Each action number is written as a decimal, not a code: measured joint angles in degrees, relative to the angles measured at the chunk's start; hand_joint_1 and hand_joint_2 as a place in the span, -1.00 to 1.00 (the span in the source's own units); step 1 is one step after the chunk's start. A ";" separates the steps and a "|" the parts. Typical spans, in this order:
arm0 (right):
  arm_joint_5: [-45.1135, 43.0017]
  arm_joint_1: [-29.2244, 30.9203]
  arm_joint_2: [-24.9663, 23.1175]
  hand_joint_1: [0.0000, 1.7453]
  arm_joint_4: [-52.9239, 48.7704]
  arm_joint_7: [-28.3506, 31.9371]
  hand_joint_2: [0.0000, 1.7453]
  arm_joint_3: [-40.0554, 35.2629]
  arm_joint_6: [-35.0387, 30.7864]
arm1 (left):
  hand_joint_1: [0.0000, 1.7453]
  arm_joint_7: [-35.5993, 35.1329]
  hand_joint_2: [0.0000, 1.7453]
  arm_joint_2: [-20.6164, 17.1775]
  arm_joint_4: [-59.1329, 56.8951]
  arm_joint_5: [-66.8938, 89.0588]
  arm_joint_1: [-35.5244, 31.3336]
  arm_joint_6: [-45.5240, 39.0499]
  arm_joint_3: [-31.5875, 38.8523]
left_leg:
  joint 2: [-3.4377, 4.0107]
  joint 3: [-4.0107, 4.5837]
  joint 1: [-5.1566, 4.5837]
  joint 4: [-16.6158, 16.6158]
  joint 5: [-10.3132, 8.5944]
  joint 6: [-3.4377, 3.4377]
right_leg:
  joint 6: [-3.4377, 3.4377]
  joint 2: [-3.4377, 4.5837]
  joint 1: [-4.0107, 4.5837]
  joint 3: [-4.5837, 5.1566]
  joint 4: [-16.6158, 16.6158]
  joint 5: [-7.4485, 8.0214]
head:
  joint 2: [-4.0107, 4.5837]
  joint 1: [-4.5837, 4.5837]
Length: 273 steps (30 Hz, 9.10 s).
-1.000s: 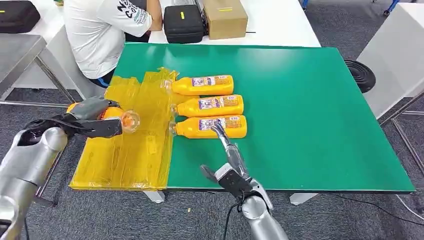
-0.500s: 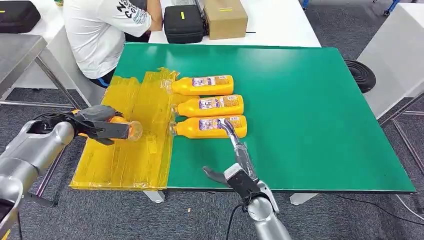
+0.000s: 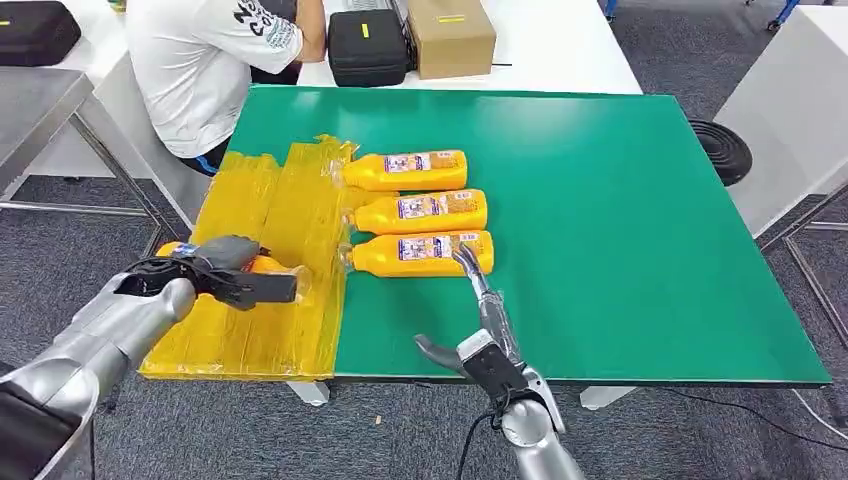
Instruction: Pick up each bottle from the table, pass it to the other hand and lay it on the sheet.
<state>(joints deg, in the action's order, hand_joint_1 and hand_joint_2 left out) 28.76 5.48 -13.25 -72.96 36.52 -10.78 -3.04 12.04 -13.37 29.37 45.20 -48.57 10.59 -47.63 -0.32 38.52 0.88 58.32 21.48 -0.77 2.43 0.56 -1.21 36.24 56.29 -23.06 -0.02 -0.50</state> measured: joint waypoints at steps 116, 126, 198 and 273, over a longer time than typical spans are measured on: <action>-3.34 1.36 0.77 -1.00 5.57 1.44 1.00 0.11 -1.44 | -1.00 9.99 1.00 -11.39 11.43 -22.69 -6.85 25.91 -7.63 | -0.19 -0.11 0.04 0.00 -0.02 0.00 | 0.01 -0.11 0.02 -0.15 0.01 -0.03 | 0.00 0.02; 5.65 2.21 1.05 -1.00 5.57 -4.06 1.00 0.11 -5.99 | -1.00 17.03 1.00 -7.90 13.38 -33.18 0.45 1.51 0.65 | -0.17 -0.09 -0.04 0.00 -0.02 -0.01 | 0.02 -0.09 -0.05 -0.13 0.00 -0.03 | 0.00 0.00; 27.65 40.90 8.04 -1.00 51.56 -25.31 1.00 -4.07 4.57 | -1.00 14.54 1.00 11.93 28.52 -24.94 26.39 -16.17 33.53 | -0.16 0.05 -0.10 0.03 -0.10 -0.15 | 0.20 -0.08 -0.11 -0.02 0.00 0.10 | 0.00 0.00; 26.38 42.21 7.71 -1.00 52.94 -23.74 1.00 -4.11 10.93 | -1.00 12.75 1.00 13.05 27.50 -26.51 26.31 -15.40 34.34 | -0.16 0.06 -0.10 0.03 -0.11 -0.16 | 0.20 -0.07 -0.11 -0.01 -0.01 0.11 | 0.00 0.00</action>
<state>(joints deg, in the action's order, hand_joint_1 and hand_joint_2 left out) 55.15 47.69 -5.53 -20.02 12.79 -14.88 7.89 24.79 -0.33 56.87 18.69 -22.26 -4.81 -13.29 -0.48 38.57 0.78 58.35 21.37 -0.92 2.63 0.49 -1.31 36.24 56.29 -22.95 -0.02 -0.50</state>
